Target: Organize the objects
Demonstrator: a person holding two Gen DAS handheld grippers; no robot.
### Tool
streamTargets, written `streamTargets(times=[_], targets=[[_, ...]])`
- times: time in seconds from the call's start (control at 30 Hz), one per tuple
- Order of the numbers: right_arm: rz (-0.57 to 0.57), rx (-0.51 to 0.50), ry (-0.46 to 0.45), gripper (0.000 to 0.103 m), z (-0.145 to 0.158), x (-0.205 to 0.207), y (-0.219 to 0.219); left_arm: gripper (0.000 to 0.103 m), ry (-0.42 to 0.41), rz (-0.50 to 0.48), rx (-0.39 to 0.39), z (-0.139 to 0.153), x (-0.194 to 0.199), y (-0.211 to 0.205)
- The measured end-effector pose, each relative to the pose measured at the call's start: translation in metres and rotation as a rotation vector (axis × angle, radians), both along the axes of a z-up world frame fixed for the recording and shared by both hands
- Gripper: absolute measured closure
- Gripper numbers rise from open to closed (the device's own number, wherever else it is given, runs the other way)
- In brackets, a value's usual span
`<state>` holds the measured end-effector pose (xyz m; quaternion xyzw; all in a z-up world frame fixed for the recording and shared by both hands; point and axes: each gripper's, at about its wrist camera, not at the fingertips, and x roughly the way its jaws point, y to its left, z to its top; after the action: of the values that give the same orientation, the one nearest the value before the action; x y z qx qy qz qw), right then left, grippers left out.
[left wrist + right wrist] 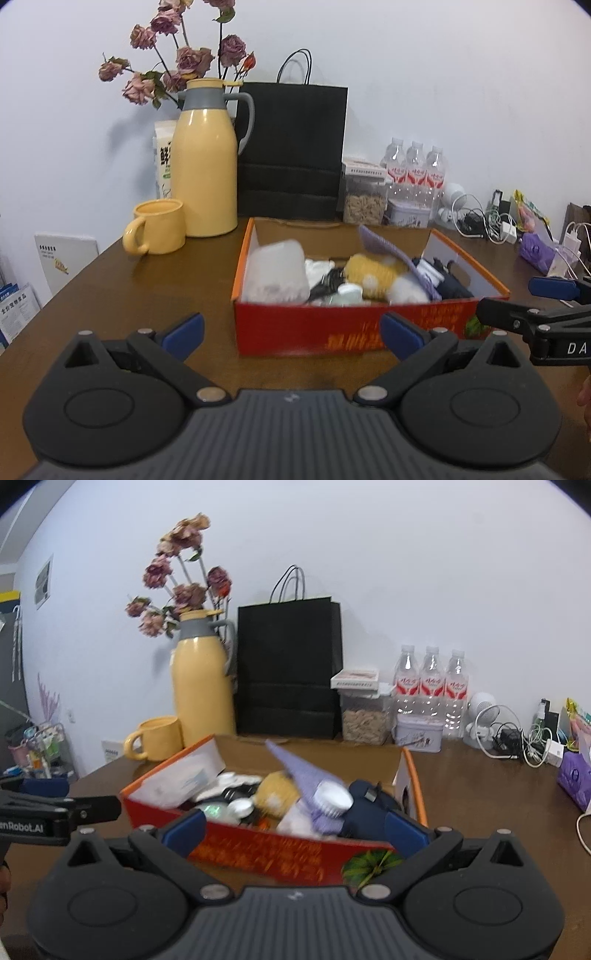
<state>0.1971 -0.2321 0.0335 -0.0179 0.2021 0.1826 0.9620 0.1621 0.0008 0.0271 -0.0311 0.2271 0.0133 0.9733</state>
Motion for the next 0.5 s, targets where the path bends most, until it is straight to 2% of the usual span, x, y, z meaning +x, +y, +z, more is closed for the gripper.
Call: streamTargets(times=[0.27, 0.5], targets=[[0.011, -0.016, 0.036, 0.0, -0.011, -0.027, 0.007, 0.0, 0.034, -0.001, -0.011, -0.01, -0.026, 0.006], [0.01, -0.023, 0.048, 0.0, -0.015, -0.035, 0.007, 0.0, 0.046, 0.001, -0.013, -0.014, -0.035, 0.007]])
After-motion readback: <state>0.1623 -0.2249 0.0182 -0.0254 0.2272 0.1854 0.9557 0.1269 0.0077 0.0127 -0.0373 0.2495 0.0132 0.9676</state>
